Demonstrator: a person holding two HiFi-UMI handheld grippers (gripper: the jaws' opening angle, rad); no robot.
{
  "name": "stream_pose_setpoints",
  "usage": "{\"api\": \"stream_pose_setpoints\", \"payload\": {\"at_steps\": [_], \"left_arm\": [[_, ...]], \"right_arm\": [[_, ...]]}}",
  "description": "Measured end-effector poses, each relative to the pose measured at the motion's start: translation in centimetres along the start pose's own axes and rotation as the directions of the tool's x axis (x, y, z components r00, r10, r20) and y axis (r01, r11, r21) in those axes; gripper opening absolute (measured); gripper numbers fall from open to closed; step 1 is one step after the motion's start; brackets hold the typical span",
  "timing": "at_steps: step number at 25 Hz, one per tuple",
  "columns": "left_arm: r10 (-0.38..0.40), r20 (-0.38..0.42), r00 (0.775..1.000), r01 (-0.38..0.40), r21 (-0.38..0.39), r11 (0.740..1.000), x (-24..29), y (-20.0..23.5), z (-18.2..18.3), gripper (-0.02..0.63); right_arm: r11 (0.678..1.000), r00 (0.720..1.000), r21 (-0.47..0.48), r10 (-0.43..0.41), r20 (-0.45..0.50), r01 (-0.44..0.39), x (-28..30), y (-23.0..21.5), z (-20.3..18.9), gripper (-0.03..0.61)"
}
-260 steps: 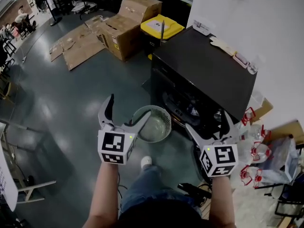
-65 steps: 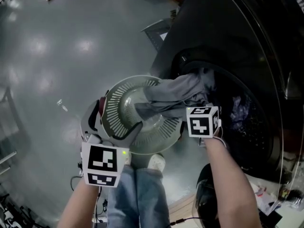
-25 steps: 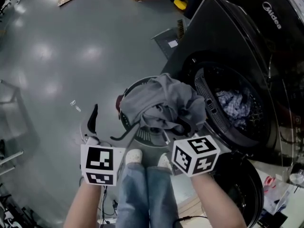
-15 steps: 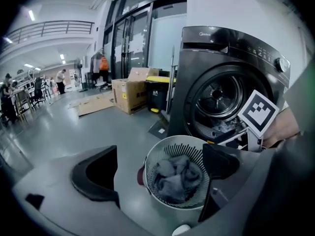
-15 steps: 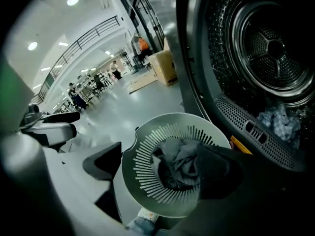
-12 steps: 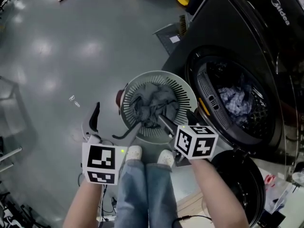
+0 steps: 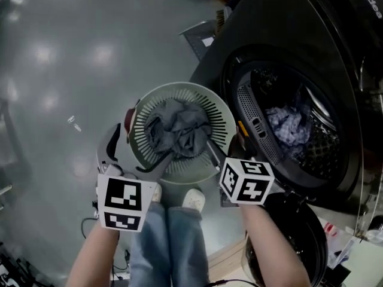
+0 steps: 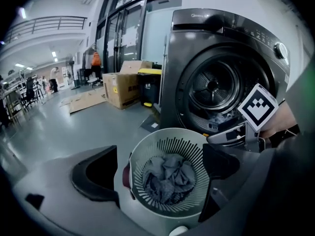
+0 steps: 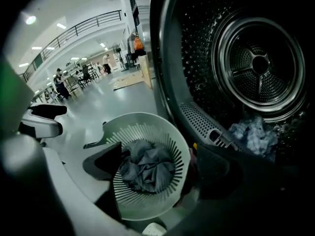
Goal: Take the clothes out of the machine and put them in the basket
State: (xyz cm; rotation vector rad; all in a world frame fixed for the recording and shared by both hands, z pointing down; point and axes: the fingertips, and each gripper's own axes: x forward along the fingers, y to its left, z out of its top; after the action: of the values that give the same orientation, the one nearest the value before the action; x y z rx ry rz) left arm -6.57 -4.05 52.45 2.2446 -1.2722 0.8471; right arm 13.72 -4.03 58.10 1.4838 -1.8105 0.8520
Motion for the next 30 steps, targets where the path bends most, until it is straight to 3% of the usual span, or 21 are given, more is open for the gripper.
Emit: {"api": "stream_pose_setpoints", "payload": {"at_steps": [5,10,16,20,25,30], "left_arm": [[-0.037,-0.009,0.999,0.038,0.023,0.999,3.1,-2.5,0.4,0.545],[-0.082,-0.015,0.997,0.081,-0.029,0.996,6.6,-6.0,0.6,0.543],[-0.127,-0.041,0.991,0.120,-0.143,0.982,10.1,-9.5,1.9,0.535],[-0.151,-0.034,0.988,0.143,-0.163,0.976,10.9,-11.0,2.8,0.517],[-0.186,-0.017,0.982,0.179,-0.194,0.964,10.8,-11.5,2.2,0.509],[-0.216,-0.023,0.976,0.207,-0.208,0.956,11.2,-12.2,1.3,0.509]], "right_arm": [[0.986,0.987,-0.044,-0.159,0.032,0.161,0.0,-6.2,0.6,0.457],[0.962,0.963,-0.056,-0.268,0.011,0.268,-0.2,-11.7,0.6,0.457],[0.898,0.900,-0.077,-0.436,-0.011,0.434,-1.1,-17.6,0.7,0.457],[0.847,0.849,-0.106,-0.527,-0.035,0.521,-1.2,-22.1,1.2,0.457],[0.799,0.796,-0.180,-0.595,-0.112,0.573,0.4,-26.4,0.7,0.457],[0.794,0.767,-0.225,-0.605,-0.211,0.565,3.0,-28.7,0.0,0.457]]}}
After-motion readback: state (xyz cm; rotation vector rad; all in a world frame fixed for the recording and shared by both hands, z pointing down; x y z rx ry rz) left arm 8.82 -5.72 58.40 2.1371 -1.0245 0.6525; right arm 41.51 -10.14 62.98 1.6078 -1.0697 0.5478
